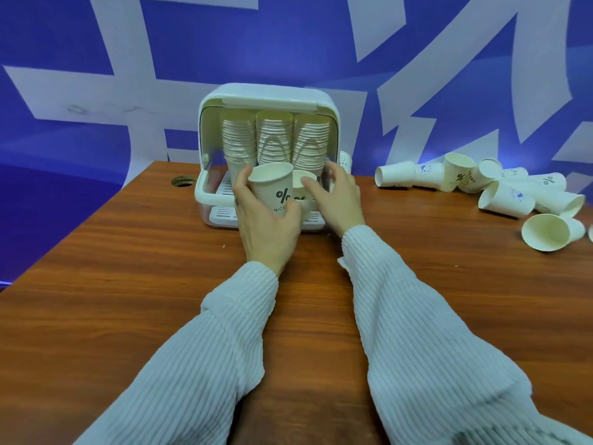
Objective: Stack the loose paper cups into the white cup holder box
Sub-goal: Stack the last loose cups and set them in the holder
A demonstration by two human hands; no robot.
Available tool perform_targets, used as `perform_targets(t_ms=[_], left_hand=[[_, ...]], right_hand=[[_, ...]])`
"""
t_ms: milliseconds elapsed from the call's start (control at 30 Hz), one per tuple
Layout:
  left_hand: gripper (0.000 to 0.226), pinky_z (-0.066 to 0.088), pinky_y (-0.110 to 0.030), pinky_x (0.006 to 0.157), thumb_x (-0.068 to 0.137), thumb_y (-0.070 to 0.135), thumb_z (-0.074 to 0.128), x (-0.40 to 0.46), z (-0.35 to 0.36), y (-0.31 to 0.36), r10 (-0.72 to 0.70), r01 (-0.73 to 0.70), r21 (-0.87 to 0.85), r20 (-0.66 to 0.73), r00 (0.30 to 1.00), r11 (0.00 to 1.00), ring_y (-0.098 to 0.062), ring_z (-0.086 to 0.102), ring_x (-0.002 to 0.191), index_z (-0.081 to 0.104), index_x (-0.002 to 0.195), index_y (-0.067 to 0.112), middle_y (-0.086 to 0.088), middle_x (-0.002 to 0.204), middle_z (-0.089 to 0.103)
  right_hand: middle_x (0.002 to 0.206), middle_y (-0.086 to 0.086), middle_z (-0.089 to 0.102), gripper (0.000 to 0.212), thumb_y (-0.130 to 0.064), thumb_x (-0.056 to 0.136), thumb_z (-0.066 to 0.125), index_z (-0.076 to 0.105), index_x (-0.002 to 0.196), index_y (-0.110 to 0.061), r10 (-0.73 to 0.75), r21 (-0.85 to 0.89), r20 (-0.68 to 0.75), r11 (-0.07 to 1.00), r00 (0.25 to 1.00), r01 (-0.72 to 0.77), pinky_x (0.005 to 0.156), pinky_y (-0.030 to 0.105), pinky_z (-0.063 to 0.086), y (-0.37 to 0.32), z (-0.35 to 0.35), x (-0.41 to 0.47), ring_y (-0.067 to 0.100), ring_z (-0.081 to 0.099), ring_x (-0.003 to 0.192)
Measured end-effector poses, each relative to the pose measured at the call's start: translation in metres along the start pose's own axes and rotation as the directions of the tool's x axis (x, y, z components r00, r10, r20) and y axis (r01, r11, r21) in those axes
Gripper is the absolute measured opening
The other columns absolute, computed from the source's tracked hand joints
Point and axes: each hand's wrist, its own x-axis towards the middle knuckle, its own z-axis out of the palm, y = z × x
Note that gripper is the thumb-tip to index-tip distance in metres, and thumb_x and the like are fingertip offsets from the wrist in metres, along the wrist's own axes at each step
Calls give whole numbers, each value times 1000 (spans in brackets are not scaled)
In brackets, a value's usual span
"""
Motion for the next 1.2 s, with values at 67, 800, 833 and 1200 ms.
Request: perform_targets(t_ms=[67, 800, 833, 1200], left_hand=[[83, 55, -46, 100, 76, 26, 76, 2, -2, 6, -24, 23, -62, -14, 1000, 998, -24, 57, 126, 30, 145, 24, -4, 141, 48], [60, 40, -49, 102, 97, 52, 32, 57, 48, 10, -71, -337, 729, 466, 882, 596, -35, 51, 127, 64, 128, 11, -13, 136, 59], [58, 39, -49, 102, 97, 50, 33, 58, 49, 10, -89, -349, 736, 482, 871, 580, -35, 51, 128, 63, 129, 11, -14, 136, 59], [39, 45, -43, 101, 88, 27, 58, -26, 95, 49, 426, -553, 161, 475, 770, 818, -28, 55, 116, 65, 124, 13, -6, 123, 62]], right_hand=[[145, -5, 51, 62, -54, 92, 62, 47, 148, -31, -9, 152, -134, 988, 991, 29, 113, 41, 40, 9, 1, -12, 14, 44, 134], [121, -14, 64, 52, -61, 98, 43, 50, 142, -33, 212, 344, -175, 928, 962, -142, 106, 47, 49, 31, 5, -22, 12, 60, 117], [119, -14, 64, 50, -59, 100, 44, 50, 141, -32, 219, 351, -187, 925, 958, -143, 105, 46, 49, 30, 3, -23, 12, 60, 116], [109, -17, 65, 24, -32, 99, 59, 65, 122, -28, 181, 275, -383, 959, 906, -75, 104, 37, 49, 63, -90, -35, -4, 58, 102]])
